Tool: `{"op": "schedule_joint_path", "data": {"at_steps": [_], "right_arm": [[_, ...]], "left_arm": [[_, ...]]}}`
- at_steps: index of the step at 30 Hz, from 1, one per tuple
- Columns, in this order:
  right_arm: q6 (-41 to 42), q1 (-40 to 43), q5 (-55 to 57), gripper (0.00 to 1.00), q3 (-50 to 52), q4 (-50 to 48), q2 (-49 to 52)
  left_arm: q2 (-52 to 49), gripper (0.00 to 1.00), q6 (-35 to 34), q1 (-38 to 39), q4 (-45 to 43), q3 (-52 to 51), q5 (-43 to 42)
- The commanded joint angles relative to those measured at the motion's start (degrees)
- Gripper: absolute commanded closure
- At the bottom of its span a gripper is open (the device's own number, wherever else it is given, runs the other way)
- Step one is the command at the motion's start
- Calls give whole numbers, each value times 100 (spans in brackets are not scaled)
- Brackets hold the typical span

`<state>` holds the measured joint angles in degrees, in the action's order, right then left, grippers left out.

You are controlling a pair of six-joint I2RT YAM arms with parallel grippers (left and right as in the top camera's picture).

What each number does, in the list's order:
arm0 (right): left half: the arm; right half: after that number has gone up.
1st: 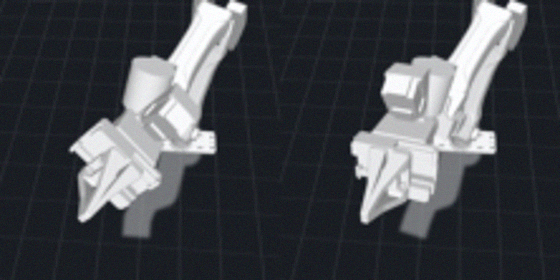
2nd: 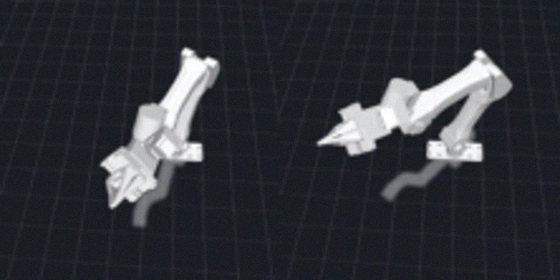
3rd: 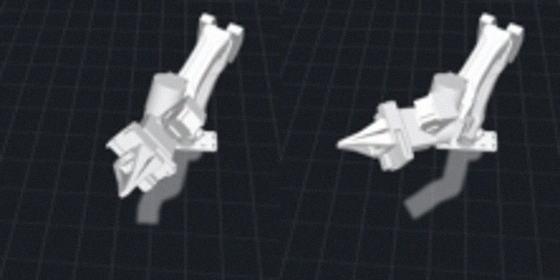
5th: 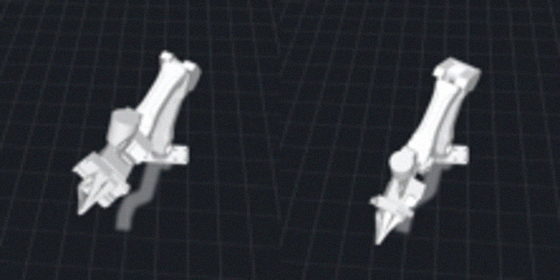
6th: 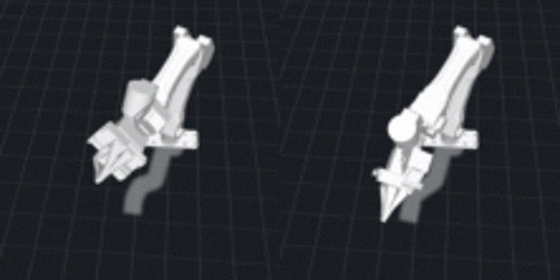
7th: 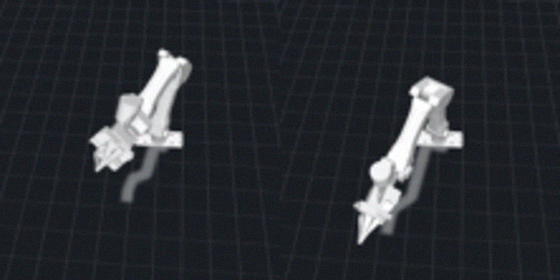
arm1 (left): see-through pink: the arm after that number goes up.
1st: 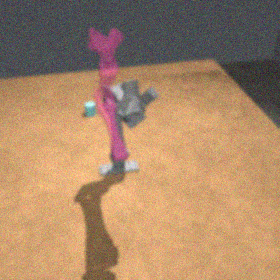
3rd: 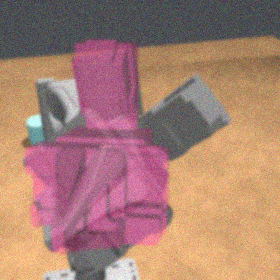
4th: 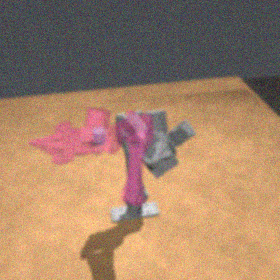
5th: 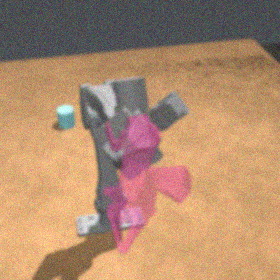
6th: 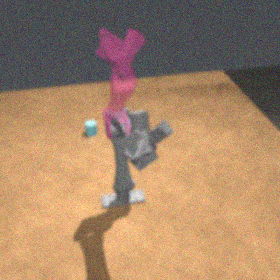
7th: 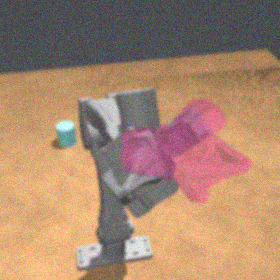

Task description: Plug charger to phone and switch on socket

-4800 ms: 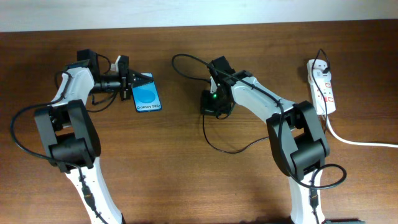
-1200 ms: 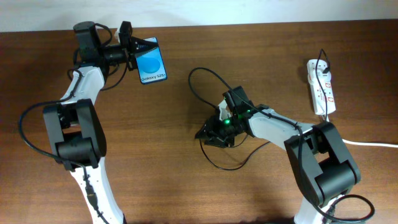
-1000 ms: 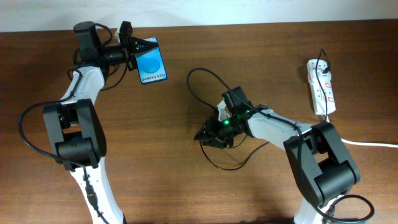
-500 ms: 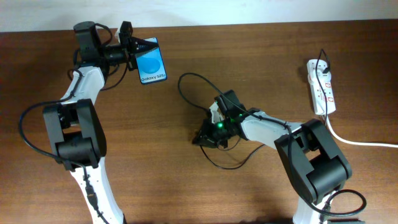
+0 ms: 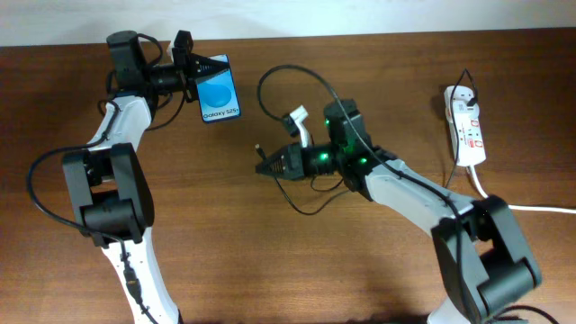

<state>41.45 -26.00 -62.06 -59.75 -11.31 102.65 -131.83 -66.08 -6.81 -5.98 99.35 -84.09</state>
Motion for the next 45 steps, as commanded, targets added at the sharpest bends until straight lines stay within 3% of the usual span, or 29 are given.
{"op": "schedule_joint_path", "data": {"at_steps": [1,7,11,23,45], "right_arm": [[826,-195,254,96,-66,-223,-105],[1961,-448,820,96,-66,-887,-105],[2253,-437,1034,96,-66,-1152,-105],[2249,-369,1541,96,-66,-1119,-103],[2179,-243,1231,96,-59,-994,-103]], "left_arm": [[15,100,-70,114,-90,55,-195],[15,100,-68,328,-90,55,33],[15,100,-68,422,-109,55,205],[15,100,-72,640,-304,55,568],[15,100,-68,627,-448,55,616]]}}
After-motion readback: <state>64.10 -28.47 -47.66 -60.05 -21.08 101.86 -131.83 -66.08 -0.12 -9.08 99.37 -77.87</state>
